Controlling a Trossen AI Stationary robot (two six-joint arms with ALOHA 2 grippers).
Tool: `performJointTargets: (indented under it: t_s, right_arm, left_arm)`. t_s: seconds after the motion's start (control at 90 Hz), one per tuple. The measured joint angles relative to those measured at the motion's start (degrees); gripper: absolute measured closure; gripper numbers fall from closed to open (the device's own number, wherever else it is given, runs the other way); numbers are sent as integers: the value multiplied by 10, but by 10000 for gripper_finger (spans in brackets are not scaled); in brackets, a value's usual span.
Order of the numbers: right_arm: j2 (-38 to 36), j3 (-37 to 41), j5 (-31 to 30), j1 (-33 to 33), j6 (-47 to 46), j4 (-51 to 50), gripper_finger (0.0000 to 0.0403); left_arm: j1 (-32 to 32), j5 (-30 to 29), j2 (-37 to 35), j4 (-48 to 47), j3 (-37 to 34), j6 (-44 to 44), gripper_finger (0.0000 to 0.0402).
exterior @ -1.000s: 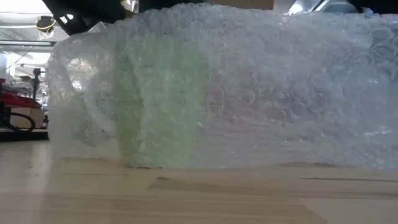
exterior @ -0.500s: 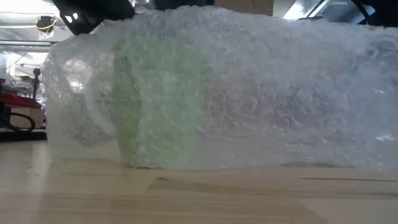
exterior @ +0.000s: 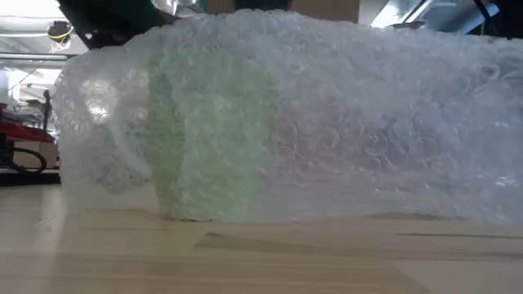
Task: Wrap mug
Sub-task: Wrap the green mug in bubble wrap
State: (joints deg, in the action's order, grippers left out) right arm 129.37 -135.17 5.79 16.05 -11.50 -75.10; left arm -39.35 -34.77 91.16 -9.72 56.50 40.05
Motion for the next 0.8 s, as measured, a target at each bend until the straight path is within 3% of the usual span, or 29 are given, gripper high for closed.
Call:
performJointTargets:
  t_s: [0.4, 0.544, 0.8]
  right_arm:
    - [-15, 1, -2, 22, -35, -44, 356]
    - [-13, 2, -13, 24, -62, -95, 356]
    - [-13, 2, -1, 28, -80, -98, 356]
  left_arm:
    - [-1, 1, 0, -8, 0, 0, 402]
    - [-10, 1, 0, -4, 0, -19, 402]
    - [-27, -2, -24, 21, 0, -70, 402]
